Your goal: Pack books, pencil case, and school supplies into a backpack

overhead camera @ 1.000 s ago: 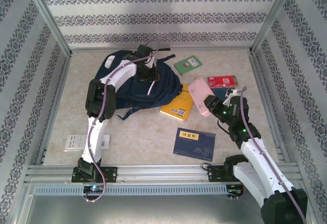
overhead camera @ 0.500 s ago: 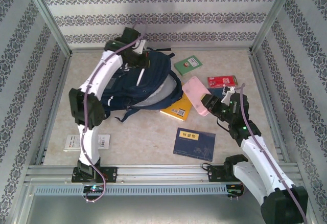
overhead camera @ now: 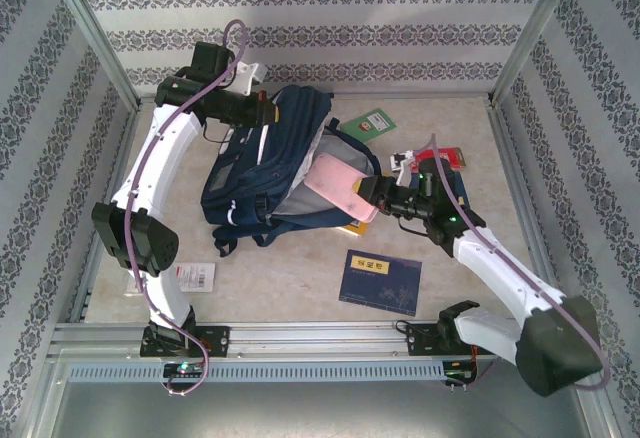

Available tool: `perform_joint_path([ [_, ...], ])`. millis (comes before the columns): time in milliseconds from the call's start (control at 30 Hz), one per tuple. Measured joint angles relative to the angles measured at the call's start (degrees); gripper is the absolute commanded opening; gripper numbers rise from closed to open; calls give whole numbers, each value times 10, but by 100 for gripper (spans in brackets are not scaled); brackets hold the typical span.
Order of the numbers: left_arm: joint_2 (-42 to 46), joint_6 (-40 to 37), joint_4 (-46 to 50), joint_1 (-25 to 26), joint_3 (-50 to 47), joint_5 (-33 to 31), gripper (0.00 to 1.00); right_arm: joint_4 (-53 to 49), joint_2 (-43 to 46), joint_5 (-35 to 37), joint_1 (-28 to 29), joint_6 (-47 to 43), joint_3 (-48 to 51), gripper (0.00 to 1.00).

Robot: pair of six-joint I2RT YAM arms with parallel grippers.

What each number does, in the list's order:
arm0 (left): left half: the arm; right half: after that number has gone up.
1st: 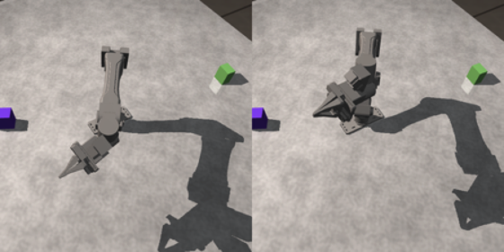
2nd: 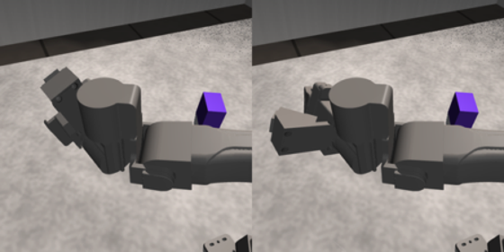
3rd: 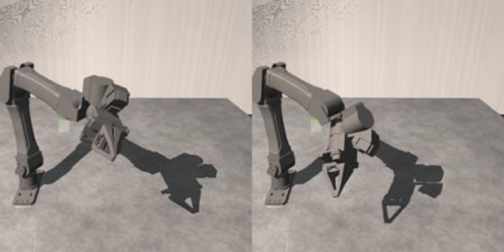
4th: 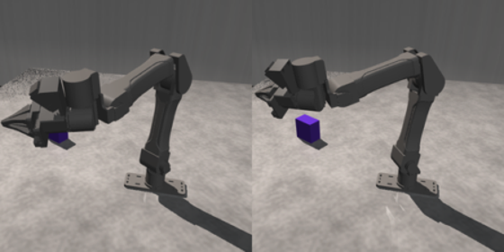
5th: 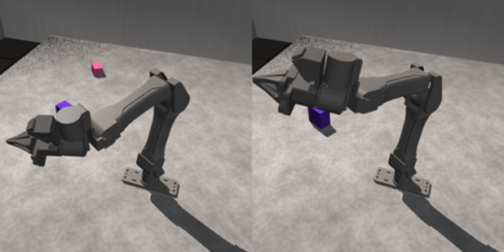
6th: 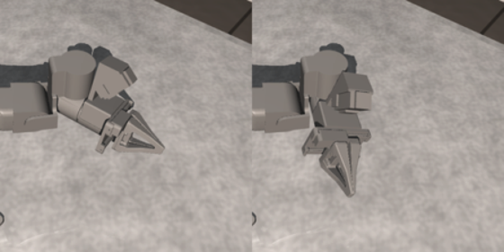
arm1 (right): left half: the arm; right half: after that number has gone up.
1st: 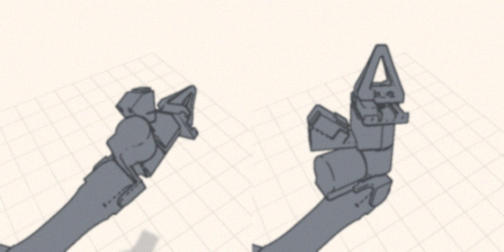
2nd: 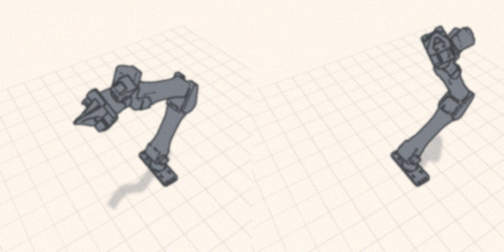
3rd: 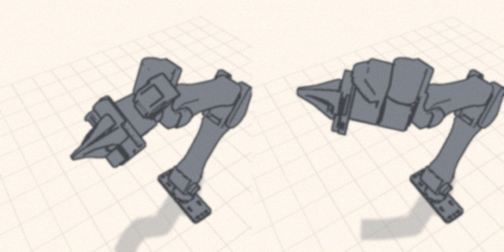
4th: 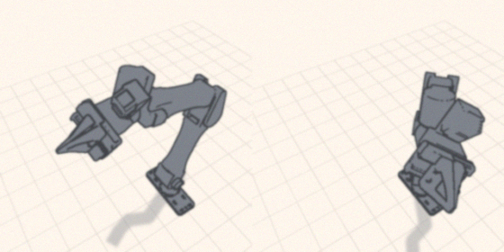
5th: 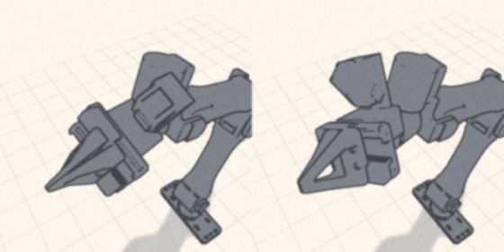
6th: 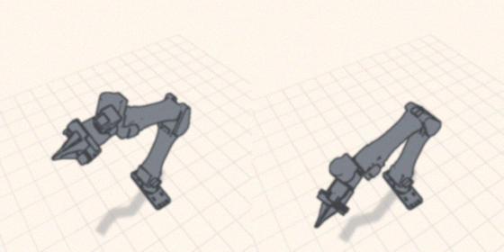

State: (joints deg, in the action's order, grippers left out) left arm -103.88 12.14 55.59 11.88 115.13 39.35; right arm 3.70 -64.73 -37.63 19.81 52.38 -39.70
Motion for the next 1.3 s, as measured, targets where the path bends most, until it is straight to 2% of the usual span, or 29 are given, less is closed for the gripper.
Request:
perform_joint_path([
  [200, 0, -1, -14, 0, -21, 55, 0, -2, -106, -13, 38, 13, -82, 34],
  [567, 4, -2, -27, -4, -30, 89, 0, -6, -334, -9, 99, 42, -256, 36],
  [800, 4, 0, -45, -8, -32, 101, 0, -60, -408, 29, 134, 44, -328, 38],
  [900, 4, 2, -51, -9, -33, 104, 0, -61, -450, 31, 141, 51, -368, 47],
  [1033, 4, 5, -55, -11, -35, 105, 0, -45, -509, 37, 148, 70, -409, 74],
  [1100, 4, 5, -55, -14, -35, 105, 0, -39, -526, 42, 151, 74, -415, 83],
  [1167, 4, 6, -55, -15, -35, 105, 0, -36, -528, 49, 151, 71, -414, 88],
  [1300, 2, 8, -55, -19, -35, 105, 0, -27, -492, 61, 139, 45, -381, 92],
])
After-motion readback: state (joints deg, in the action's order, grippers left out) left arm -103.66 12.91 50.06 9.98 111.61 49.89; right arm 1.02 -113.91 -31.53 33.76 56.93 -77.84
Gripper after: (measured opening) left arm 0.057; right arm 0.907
